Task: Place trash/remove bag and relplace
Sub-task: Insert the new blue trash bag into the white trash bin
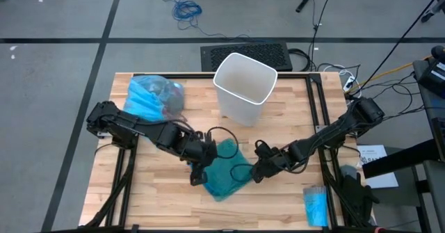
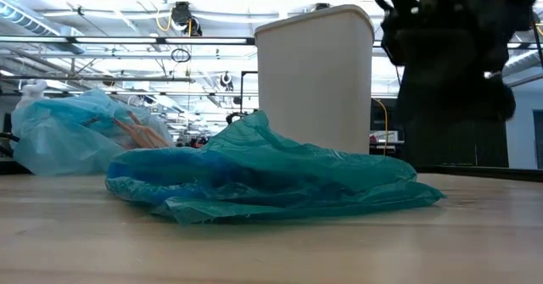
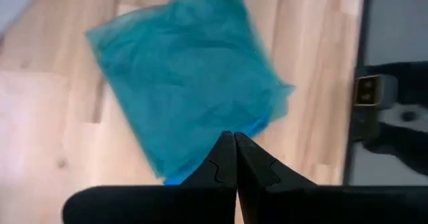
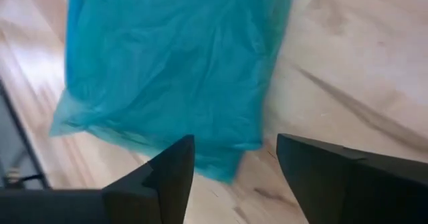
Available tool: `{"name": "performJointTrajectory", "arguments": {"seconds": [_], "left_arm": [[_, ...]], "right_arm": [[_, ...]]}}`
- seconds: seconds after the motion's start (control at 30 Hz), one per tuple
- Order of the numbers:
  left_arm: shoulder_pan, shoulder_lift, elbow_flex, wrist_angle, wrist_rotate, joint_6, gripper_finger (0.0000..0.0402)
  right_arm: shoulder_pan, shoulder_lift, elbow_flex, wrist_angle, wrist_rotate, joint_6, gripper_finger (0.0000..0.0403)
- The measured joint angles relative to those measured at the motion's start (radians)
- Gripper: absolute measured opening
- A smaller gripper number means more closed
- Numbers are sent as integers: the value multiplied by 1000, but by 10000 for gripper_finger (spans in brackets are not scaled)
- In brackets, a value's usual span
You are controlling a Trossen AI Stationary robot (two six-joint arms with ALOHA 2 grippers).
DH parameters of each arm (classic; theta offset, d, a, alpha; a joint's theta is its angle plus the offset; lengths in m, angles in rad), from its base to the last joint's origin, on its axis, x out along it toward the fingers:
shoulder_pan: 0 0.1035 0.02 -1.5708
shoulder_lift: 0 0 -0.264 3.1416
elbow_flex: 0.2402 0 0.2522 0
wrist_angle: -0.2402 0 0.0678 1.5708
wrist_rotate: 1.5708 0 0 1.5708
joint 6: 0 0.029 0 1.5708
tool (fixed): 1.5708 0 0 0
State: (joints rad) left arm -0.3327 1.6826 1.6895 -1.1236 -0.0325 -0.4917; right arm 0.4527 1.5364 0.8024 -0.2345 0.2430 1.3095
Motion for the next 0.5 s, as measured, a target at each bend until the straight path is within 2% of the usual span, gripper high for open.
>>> {"name": "performJointTrajectory", "arguments": {"seconds": [0.1, 0.33, 0.5], "left_arm": [[-25, -7, 0, -5, -55, 0, 0], [-43, -50, 1, -7, -131, -1, 0], [-43, -92, 1, -28, -173, 0, 0]], "right_arm": [[-3, 0, -54, 113, 0, 23, 199], [-40, 0, -76, 118, 17, 29, 178], [-76, 0, -78, 134, 8, 5, 149]]}}
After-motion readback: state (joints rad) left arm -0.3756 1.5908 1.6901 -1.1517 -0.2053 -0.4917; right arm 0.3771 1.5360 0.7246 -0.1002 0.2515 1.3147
